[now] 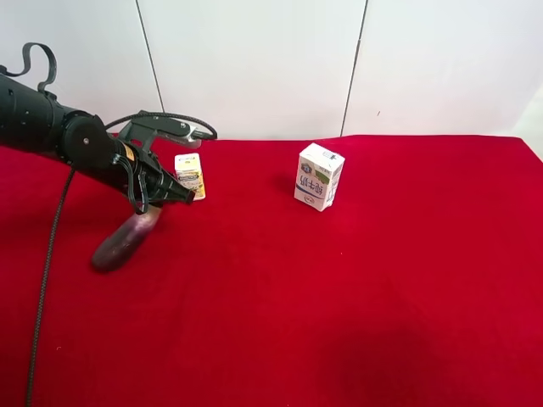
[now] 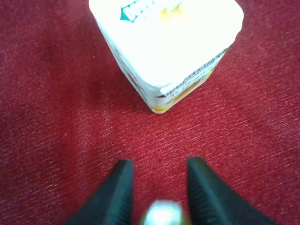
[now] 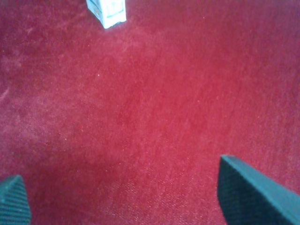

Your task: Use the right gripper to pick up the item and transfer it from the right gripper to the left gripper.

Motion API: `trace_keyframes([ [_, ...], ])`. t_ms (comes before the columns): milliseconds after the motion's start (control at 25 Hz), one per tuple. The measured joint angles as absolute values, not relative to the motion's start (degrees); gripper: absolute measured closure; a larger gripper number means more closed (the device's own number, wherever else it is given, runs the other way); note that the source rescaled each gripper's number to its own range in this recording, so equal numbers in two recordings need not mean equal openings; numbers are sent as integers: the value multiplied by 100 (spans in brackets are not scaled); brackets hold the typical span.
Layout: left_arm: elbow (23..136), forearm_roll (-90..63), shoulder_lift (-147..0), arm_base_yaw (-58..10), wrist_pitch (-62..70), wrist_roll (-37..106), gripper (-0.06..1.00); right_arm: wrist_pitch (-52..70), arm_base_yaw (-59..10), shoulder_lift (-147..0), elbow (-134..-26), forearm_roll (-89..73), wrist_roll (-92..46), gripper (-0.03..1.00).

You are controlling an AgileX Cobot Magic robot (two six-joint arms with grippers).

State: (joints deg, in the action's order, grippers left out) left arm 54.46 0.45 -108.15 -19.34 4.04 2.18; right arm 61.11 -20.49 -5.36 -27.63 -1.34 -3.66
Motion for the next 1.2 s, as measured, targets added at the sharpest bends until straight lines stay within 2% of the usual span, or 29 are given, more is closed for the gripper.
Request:
trace_keyframes([
  [160,5446,40,-10815,-1934,386,218,21,6111,-2049,-536,-2763,-134,-366,36],
  [280,5446,40,-10815,-1934,380,213,7,6111,-2049,-536,-2763,-134,-366,36],
  [520,5446,40,-10815,-1934,386,198,3,6111,-2049,-536,-2763,-134,-366,36],
  [720,5446,40,-10815,-1934,438,175,-4,6111,-2049,-536,-2763,-134,-366,36],
  [1200,5446,33,-10815,-1934,634,169,-5,6111,-2049,-536,-2763,-134,-366,36],
])
